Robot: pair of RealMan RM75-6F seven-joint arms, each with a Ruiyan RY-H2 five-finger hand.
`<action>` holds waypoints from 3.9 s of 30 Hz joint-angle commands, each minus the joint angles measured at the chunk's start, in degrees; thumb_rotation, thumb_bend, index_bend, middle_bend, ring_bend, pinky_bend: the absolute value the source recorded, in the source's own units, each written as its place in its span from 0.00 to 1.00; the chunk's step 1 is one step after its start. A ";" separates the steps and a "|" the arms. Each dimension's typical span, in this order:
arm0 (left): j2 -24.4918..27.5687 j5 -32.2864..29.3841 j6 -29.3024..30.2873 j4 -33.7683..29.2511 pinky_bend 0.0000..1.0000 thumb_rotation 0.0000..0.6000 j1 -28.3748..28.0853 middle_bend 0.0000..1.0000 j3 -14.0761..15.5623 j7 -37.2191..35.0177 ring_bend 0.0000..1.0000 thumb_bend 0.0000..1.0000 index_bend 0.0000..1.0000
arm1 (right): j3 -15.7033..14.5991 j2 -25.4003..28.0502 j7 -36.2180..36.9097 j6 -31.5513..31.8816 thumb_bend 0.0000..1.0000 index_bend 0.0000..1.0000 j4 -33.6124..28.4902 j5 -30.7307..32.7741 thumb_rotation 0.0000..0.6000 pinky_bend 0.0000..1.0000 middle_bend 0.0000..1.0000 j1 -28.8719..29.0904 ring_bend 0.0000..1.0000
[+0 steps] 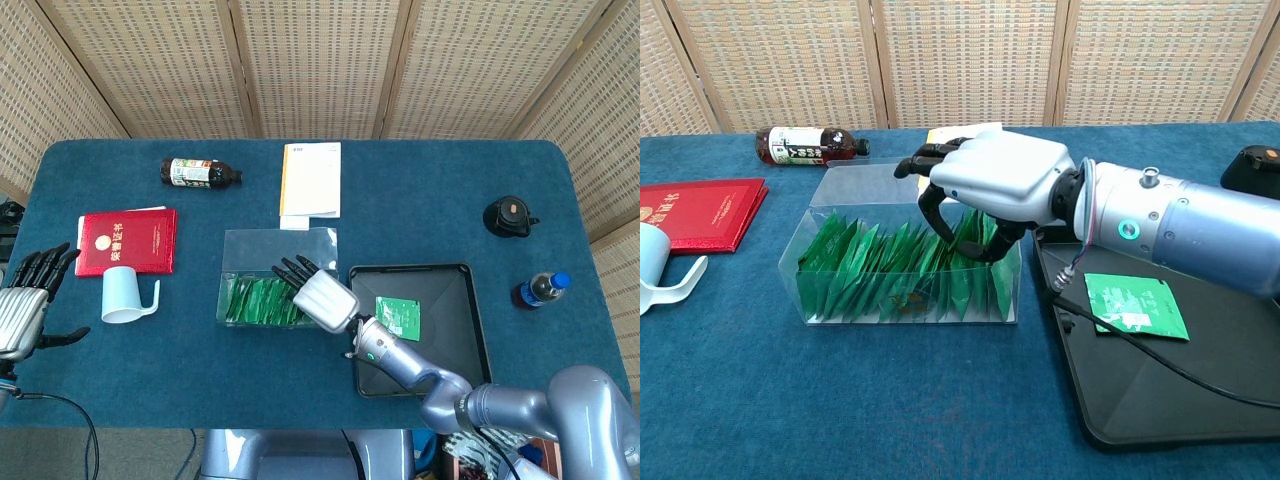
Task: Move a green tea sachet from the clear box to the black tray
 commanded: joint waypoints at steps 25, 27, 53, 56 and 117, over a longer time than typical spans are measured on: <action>-0.03 -0.24 -0.26 -0.08 0.00 1.00 -0.15 0.00 -0.01 0.28 0.00 0.02 0.00 | 0.35 0.49 0.79 -0.54 0.55 0.58 0.09 -0.13 1.00 0.18 0.15 -0.22 0.00; 0.00 -0.20 -0.17 -0.03 0.00 1.00 -0.11 0.00 -0.02 0.11 0.00 0.02 0.00 | 0.46 0.31 0.64 -0.57 0.55 0.58 0.28 0.00 1.00 0.19 0.15 -0.19 0.00; 0.18 -0.12 -0.06 0.05 0.00 1.00 -0.08 0.00 -0.07 -0.36 0.00 0.02 0.00 | 1.00 -0.78 -0.58 -0.97 0.55 0.66 0.97 0.72 1.00 0.19 0.17 0.22 0.00; 0.18 -0.12 -0.09 0.04 0.00 1.00 -0.11 0.00 -0.07 -0.30 0.00 0.02 0.00 | 0.94 -0.97 -0.52 -0.88 0.55 0.67 1.16 0.51 1.00 0.19 0.17 0.24 0.00; 0.38 0.94 1.53 -0.25 0.00 1.00 0.58 0.00 0.06 -0.45 0.00 0.02 0.00 | 4.95 16.98 -8.91 7.87 0.70 0.69 -22.47 -1.06 1.00 0.21 0.18 -4.40 0.00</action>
